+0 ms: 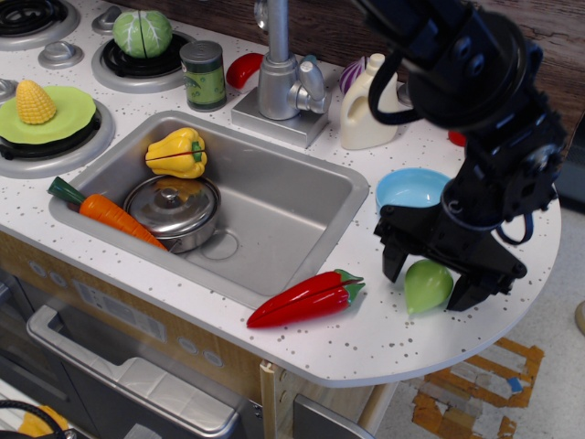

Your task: Put pear in bowl

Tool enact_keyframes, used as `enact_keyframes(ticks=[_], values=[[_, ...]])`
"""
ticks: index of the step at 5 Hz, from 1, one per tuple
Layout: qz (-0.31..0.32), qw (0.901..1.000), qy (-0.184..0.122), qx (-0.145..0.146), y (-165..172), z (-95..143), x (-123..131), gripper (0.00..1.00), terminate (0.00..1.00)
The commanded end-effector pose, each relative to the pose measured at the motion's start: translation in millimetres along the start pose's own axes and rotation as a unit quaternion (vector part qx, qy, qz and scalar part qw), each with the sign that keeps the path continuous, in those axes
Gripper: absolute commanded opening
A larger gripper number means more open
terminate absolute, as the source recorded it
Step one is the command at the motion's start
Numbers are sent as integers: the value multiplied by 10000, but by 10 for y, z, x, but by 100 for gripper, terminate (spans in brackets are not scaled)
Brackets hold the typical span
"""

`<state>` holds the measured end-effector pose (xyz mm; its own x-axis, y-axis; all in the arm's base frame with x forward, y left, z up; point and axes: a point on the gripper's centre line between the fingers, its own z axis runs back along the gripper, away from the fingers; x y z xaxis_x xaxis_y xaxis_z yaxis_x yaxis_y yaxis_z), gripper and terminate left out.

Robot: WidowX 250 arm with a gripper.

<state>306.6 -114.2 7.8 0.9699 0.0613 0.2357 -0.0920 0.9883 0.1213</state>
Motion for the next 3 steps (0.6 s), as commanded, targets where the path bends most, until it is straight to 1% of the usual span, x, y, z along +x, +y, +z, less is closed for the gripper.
enact_keyframes(ticks=[1, 2, 3], values=[[193, 9994, -157, -257, -34, 12, -8, 100, 0], [287, 9992, -165, -201, -55, -7, -11, 0, 0], [321, 9992, 32, -246, -79, 104, 43, 0, 0]])
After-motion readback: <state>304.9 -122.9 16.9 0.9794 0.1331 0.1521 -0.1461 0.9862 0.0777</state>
